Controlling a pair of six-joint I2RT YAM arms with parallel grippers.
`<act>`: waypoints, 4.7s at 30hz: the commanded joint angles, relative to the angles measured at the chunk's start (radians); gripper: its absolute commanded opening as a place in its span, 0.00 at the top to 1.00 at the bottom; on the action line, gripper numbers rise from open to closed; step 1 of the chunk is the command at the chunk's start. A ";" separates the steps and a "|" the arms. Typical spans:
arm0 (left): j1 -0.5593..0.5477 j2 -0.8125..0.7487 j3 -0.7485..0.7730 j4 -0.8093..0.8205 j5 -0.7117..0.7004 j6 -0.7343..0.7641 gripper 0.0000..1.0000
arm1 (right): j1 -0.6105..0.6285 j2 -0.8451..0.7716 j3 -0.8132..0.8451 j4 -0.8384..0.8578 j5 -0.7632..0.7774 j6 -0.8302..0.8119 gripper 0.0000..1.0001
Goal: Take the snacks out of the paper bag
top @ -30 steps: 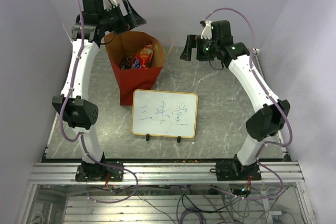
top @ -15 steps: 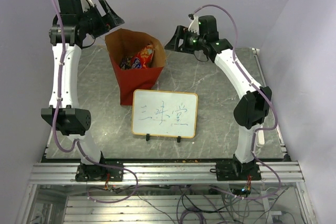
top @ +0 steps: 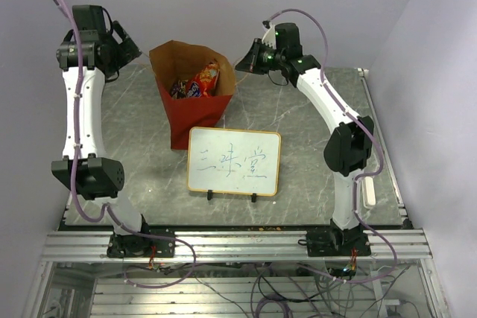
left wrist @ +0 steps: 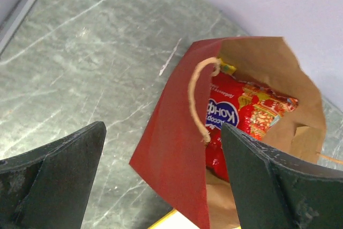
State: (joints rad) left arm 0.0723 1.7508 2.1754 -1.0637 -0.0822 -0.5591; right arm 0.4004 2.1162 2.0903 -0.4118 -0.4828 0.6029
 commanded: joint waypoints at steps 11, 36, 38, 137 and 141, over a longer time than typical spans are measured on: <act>0.078 0.036 -0.196 0.274 0.420 -0.108 0.53 | -0.003 -0.077 -0.049 -0.002 -0.071 -0.089 1.00; 0.047 0.189 0.040 0.756 0.667 -0.309 0.93 | 0.011 -0.028 0.063 -0.138 -0.109 -0.196 1.00; 0.022 0.232 0.088 0.815 0.702 -0.327 0.93 | 0.016 -0.032 0.063 -0.142 -0.112 -0.208 1.00; -0.200 0.043 -0.145 0.226 0.756 0.108 0.93 | 0.178 -0.048 -0.468 0.279 -0.096 -2.036 0.34; -0.205 0.043 -0.146 0.225 0.753 0.106 0.93 | 0.178 -0.042 -0.460 0.287 -0.126 -2.032 0.36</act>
State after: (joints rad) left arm -0.1219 1.7947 2.0048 -0.8280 0.6533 -0.4702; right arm 0.5735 2.0472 1.6154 -0.1669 -0.5636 -1.4132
